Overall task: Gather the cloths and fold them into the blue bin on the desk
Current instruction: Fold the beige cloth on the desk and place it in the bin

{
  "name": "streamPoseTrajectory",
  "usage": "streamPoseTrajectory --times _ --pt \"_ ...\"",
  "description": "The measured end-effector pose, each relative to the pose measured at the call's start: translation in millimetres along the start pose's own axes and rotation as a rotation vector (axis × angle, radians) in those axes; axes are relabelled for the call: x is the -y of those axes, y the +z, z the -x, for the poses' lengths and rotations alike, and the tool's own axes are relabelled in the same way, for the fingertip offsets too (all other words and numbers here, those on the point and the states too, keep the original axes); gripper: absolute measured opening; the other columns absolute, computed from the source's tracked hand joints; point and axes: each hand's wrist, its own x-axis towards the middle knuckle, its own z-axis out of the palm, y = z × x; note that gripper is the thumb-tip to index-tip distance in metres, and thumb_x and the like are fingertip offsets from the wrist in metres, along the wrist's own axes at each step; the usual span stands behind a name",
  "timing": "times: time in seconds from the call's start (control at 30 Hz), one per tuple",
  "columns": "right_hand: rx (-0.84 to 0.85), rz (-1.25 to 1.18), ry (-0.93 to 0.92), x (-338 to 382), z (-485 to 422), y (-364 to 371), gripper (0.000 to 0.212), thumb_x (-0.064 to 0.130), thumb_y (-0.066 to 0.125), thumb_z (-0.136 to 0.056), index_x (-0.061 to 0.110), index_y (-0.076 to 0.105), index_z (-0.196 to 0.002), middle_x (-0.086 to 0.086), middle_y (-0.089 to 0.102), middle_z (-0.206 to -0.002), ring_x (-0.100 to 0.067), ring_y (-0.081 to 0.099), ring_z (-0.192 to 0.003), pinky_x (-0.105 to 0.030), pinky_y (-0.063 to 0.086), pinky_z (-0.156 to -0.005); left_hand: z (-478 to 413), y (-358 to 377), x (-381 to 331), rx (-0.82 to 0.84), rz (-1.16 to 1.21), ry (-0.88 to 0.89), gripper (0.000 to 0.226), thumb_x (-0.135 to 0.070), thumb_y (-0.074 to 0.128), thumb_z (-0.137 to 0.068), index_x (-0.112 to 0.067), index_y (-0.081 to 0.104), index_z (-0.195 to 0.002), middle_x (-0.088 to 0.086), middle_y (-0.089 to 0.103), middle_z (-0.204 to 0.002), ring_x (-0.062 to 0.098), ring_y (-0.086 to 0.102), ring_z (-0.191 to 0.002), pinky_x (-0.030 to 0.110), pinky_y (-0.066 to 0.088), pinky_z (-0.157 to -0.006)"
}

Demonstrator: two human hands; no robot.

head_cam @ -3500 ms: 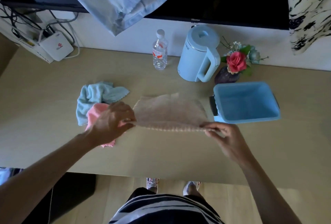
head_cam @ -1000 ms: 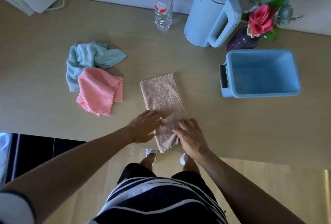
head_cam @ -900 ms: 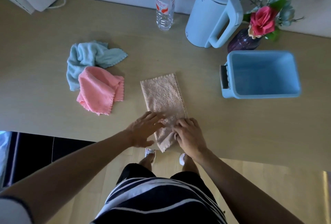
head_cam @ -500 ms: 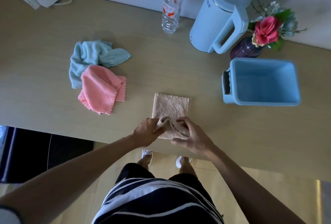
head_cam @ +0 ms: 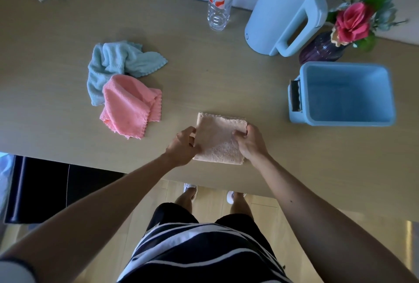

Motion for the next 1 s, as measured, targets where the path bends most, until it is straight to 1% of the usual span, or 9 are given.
streamPoseTrajectory --times 0.1,0.27,0.37,0.43,0.5,0.63,0.7,0.8,1.0 --pt "-0.047 0.009 0.019 4 -4 6 0.041 0.023 0.057 -0.098 0.003 0.055 -0.133 -0.016 0.065 -0.129 -0.032 0.065 -0.113 -0.033 0.052 -0.087 -4 4 2 -0.057 -0.024 -0.017 0.042 -0.012 0.069 -0.087 -0.012 0.053 -0.125 0.009 0.077 -0.089 0.032 0.072 -0.077 0.042 0.057 -0.063" --pt "-0.159 0.024 -0.003 6 -3 10 0.011 0.017 0.058 -0.096 0.007 0.055 -0.101 -0.003 0.062 -0.085 -0.026 0.059 -0.079 -0.027 0.036 -0.064 -8 10 5 -0.136 -0.039 -0.001 0.038 -0.014 0.07 -0.086 -0.011 0.054 -0.121 -0.004 0.068 -0.066 0.015 0.058 -0.051 0.024 0.041 -0.045" --pt "-0.284 -0.018 -0.106 12 5 11 0.027 0.017 0.064 -0.094 0.009 0.051 -0.116 0.005 0.058 -0.087 -0.019 0.056 -0.075 -0.027 0.04 -0.067 -2 10 4 -0.293 -0.173 0.096 0.038 -0.019 0.071 -0.083 -0.015 0.054 -0.116 -0.001 0.069 -0.084 0.021 0.064 -0.073 0.031 0.051 -0.06" --pt "-0.425 0.072 -0.253 12 14 10 0.049 0.018 0.068 -0.091 0.008 0.047 -0.134 -0.005 0.059 -0.114 -0.021 0.058 -0.1 -0.033 0.047 -0.087 3 10 3 -0.407 -0.368 0.316 0.038 -0.018 0.066 -0.081 -0.014 0.054 -0.117 0.003 0.062 -0.101 0.023 0.058 -0.091 0.036 0.051 -0.069" --pt "-0.492 0.225 -0.394 11 25 12 0.056 0.02 0.067 -0.088 0.01 0.044 -0.139 -0.008 0.055 -0.123 -0.024 0.053 -0.113 -0.037 0.044 -0.096 3 12 1 -0.412 -0.512 0.571 0.042 -0.013 0.062 -0.082 -0.009 0.057 -0.123 0.01 0.059 -0.119 0.028 0.056 -0.107 0.044 0.051 -0.085" --pt "-0.26 0.474 -0.593 -8 38 30 0.073 0.027 0.064 -0.091 0.013 0.03 -0.154 -0.008 0.04 -0.154 -0.024 0.035 -0.144 -0.041 0.033 -0.116 -9 23 5 -0.194 -0.697 0.799 0.057 -0.023 0.05 -0.099 -0.005 0.04 -0.152 0.015 0.032 -0.163 0.03 0.021 -0.155 0.047 0.023 -0.124" --pt "-0.145 0.593 -0.579 -25 38 40 0.083 0.034 0.061 -0.094 0.01 0.017 -0.159 -0.01 0.019 -0.167 -0.026 0.015 -0.155 -0.045 0.021 -0.124 -15 27 9 -0.109 -0.779 0.771 0.064 -0.034 0.043 -0.103 -0.003 0.028 -0.157 0.015 0.022 -0.166 0.03 0.011 -0.156 0.051 0.017 -0.125" --pt "-0.086 0.708 -0.489 -43 36 46 0.082 0.046 0.047 -0.098 0.011 0.007 -0.161 -0.008 -0.004 -0.17 -0.031 0.001 -0.157 -0.055 0.019 -0.123 -22 27 20 -0.039 -0.844 0.653 0.075 -0.052 0.035 -0.102 -0.006 0.019 -0.159 0.01 0.012 -0.169 0.027 0.004 -0.157 0.053 0.013 -0.125" --pt "-0.038 0.782 -0.458 -47 30 37 0.081 0.057 0.038 -0.099 0.02 0.001 -0.161 -0.004 -0.013 -0.169 -0.032 -0.005 -0.156 -0.059 0.013 -0.123 -37 23 21 -0.091 -0.894 0.575 0.081 -0.056 0.037 -0.099 -0.01 0.013 -0.161 0.01 0.008 -0.17 0.027 0.003 -0.157 0.056 0.002 -0.126"
